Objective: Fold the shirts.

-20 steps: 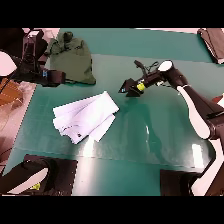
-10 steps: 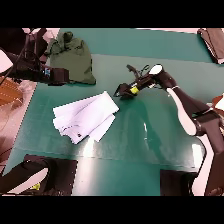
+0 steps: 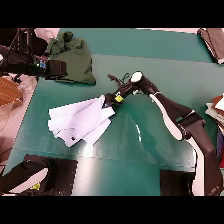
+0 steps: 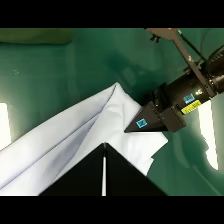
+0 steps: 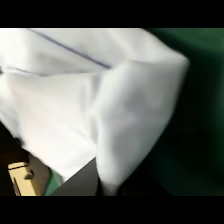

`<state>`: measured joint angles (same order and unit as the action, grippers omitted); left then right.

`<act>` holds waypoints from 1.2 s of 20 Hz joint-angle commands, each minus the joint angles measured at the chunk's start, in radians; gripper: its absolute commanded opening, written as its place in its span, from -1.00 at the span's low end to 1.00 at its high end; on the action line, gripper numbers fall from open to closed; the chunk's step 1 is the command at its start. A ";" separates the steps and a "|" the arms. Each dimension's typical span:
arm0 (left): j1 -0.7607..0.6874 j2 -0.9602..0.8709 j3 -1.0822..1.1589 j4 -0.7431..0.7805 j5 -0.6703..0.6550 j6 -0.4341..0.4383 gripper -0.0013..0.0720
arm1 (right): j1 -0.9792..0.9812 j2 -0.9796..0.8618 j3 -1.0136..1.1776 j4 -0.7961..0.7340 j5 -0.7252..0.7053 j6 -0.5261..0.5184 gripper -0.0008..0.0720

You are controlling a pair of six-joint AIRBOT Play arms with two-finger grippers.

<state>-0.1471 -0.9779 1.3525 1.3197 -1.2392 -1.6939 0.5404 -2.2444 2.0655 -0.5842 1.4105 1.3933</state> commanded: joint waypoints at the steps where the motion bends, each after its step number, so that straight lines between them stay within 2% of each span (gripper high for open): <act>1: 0.000 0.001 0.003 0.000 -0.004 0.000 -0.89 | 0.000 0.042 0.041 0.091 -0.005 -0.026 -0.92; 5: 0.000 0.001 0.003 0.001 -0.028 0.000 -0.89 | -0.154 0.259 -0.068 0.113 -0.051 -0.032 -0.92; 8: 0.000 0.001 0.003 0.000 -0.032 0.000 -0.89 | -0.372 0.402 -0.073 0.112 -0.095 0.043 -0.92; 11: 0.000 0.001 0.003 -0.003 -0.040 -0.009 -0.89 | -0.640 0.528 -0.072 0.113 -0.210 0.193 -0.92; 14: 0.000 0.001 0.003 -0.024 -0.030 -0.014 -0.90 | -0.937 0.636 -0.072 0.119 -0.334 0.395 -0.92; 16: 0.000 0.001 0.003 -0.027 -0.009 -0.029 -0.89 | -1.124 0.694 -0.072 0.121 -0.368 0.509 -0.92; 19: 0.000 0.001 0.003 -0.039 0.040 -0.035 -0.90 | -1.381 0.748 -0.072 0.109 -0.292 0.618 -0.92; 21: 0.000 0.001 0.003 -0.045 0.062 -0.035 -0.89 | -1.521 0.767 -0.072 0.058 -0.141 0.649 -0.92; 24: 0.000 0.001 0.006 -0.043 0.077 -0.034 -0.90 | -1.675 0.795 -0.073 -0.130 0.111 0.666 -0.92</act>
<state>-0.1471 -0.9779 1.3560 1.2804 -1.1919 -1.7260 -0.9718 -1.4811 1.9930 -0.5720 1.3106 2.0056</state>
